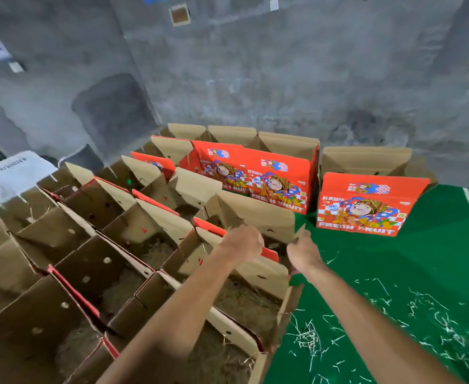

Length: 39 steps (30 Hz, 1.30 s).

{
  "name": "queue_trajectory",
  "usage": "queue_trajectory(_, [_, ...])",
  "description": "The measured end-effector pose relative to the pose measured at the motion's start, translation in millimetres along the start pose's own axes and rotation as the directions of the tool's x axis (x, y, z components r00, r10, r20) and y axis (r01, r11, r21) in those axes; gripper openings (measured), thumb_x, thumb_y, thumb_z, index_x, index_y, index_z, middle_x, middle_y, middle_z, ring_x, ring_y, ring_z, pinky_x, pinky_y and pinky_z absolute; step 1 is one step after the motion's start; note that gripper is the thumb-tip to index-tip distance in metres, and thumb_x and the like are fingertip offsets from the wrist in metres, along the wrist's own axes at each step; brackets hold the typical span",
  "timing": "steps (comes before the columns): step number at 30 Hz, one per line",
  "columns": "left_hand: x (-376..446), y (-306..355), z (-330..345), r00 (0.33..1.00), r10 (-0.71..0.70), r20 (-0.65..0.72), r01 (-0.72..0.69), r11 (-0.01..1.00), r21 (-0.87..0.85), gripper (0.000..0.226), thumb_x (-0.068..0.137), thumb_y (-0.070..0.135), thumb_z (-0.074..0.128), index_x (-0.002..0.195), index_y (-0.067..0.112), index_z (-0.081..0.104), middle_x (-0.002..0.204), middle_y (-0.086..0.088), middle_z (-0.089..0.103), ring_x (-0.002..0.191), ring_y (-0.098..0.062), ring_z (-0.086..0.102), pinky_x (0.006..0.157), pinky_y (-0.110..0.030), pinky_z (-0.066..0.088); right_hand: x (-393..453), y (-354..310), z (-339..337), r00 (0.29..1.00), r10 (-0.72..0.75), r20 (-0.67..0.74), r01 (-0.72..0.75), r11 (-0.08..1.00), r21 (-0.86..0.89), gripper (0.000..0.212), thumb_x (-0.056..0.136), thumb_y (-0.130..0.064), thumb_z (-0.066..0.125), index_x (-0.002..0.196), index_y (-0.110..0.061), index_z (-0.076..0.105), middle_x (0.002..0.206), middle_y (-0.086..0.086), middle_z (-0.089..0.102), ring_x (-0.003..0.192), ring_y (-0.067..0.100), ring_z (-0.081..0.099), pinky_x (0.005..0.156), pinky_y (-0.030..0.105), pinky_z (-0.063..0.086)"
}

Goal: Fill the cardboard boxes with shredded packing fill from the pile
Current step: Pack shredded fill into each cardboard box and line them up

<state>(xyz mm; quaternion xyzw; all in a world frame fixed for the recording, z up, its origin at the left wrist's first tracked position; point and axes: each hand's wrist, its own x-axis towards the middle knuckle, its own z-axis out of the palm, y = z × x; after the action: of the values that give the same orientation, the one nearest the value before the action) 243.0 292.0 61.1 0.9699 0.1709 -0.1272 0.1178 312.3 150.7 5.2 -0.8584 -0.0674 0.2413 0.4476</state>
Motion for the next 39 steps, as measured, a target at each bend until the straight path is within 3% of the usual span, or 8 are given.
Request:
queue_trajectory(4, [8.7, -8.0, 3.9, 0.999, 0.021, -0.026, -0.022, 0.999, -0.038, 0.031, 0.088, 0.017, 0.049, 0.101, 0.026, 0.076, 0.114, 0.002, 0.072, 0.109, -0.023, 0.062, 0.105, -0.043, 0.042, 6.8, -18.3, 24.3, 0.999, 0.031, 0.023, -0.03, 0.999, -0.037, 0.045, 0.099, -0.009, 0.039, 0.143, -0.008, 0.027, 0.109, 0.013, 0.064, 0.085, 0.022, 0.063, 0.064, 0.032, 0.047])
queue_trajectory(8, [13.9, -13.3, 3.5, 0.999, 0.031, -0.022, -0.032, 0.997, -0.064, 0.039, 0.086, 0.016, 0.054, 0.121, 0.026, 0.068, 0.126, 0.0, 0.066, 0.121, -0.024, 0.055, 0.112, -0.05, 0.032, 15.3, -29.4, 29.2, 0.998, 0.055, 0.014, -0.052, 0.989, -0.136, 0.056, 0.1, -0.009, 0.04, 0.153, -0.007, 0.019, 0.127, 0.02, 0.06, 0.103, 0.032, 0.065, 0.077, 0.041, 0.054])
queue_trajectory(11, [15.0, -15.6, 3.4, 0.999, 0.039, -0.011, -0.04, 0.995, -0.094, 0.048, 0.085, 0.013, 0.055, 0.132, 0.024, 0.061, 0.132, 0.0, 0.063, 0.126, -0.022, 0.052, 0.113, -0.05, 0.026, 17.8, -29.5, 31.8, 0.998, 0.057, 0.009, -0.055, 0.993, -0.106, 0.048, 0.099, -0.011, 0.045, 0.145, -0.003, 0.035, 0.122, 0.019, 0.063, 0.094, 0.029, 0.066, 0.06, 0.031, 0.049])
queue_trajectory(14, [14.2, -18.4, 3.7, 0.999, 0.041, -0.015, -0.042, 0.997, -0.068, 0.029, 0.084, 0.011, 0.055, 0.107, 0.023, 0.068, 0.112, 0.001, 0.067, 0.112, -0.024, 0.056, 0.112, -0.049, 0.027, 21.2, -30.3, 37.9, 0.998, 0.051, 0.03, -0.049, 0.998, -0.041, 0.025, 0.096, -0.018, 0.053, 0.115, -0.007, 0.064, 0.108, 0.015, 0.069, 0.09, 0.028, 0.067, 0.076, 0.035, 0.057])
queue_trajectory(18, [14.8, -24.2, 2.1, 0.999, 0.012, -0.044, -0.015, 0.998, -0.06, 0.026, 0.079, 0.006, 0.051, 0.063, 0.025, 0.044, 0.071, 0.007, 0.05, 0.084, -0.022, 0.05, 0.109, -0.049, 0.03, 27.7, -37.0, 44.6, 0.993, 0.074, 0.092, -0.077, 0.997, 0.026, 0.019, 0.092, -0.02, 0.056, 0.102, -0.007, 0.067, 0.098, 0.014, 0.07, 0.088, 0.029, 0.066, 0.078, 0.036, 0.053])
queue_trajectory(29, [13.5, -35.5, -1.1, 0.999, -0.011, -0.036, 0.008, 0.996, -0.088, 0.027, 0.082, 0.003, 0.049, 0.066, 0.025, 0.049, 0.071, 0.007, 0.049, 0.086, -0.021, 0.048, 0.119, -0.052, 0.014, 42.9, -47.9, 65.8, 0.985, 0.122, 0.125, -0.126, 0.992, 0.026, 0.018, 0.094, -0.015, 0.052, 0.102, -0.006, 0.066, 0.092, 0.011, 0.068, 0.078, 0.025, 0.062, 0.063, 0.029, 0.044])
queue_trajectory(33, [10.4, -35.6, -0.9, 0.999, -0.01, -0.032, 0.007, 0.996, -0.088, 0.019, 0.083, 0.005, 0.048, 0.082, 0.017, 0.063, 0.081, 0.0, 0.061, 0.093, -0.023, 0.053, 0.119, -0.05, 0.012, 41.9, -48.3, 65.5, 0.988, 0.112, 0.106, -0.11, 0.994, -0.022, 0.016, 0.093, -0.015, 0.051, 0.099, -0.007, 0.063, 0.087, 0.01, 0.064, 0.07, 0.022, 0.057, 0.056, 0.027, 0.039])
queue_trajectory(39, [-1.2, -30.4, -2.8, 0.997, 0.023, -0.078, -0.035, 0.989, -0.147, 0.022, 0.08, 0.005, 0.05, 0.066, 0.021, 0.055, 0.07, 0.002, 0.056, 0.084, -0.023, 0.051, 0.11, -0.049, 0.026, 20.5, -40.4, 48.4, 0.989, -0.004, 0.145, 0.003, 1.0, 0.007, 0.02, 0.095, -0.023, 0.057, 0.08, -0.015, 0.065, 0.069, 0.002, 0.062, 0.06, 0.018, 0.055, 0.051, 0.024, 0.04])
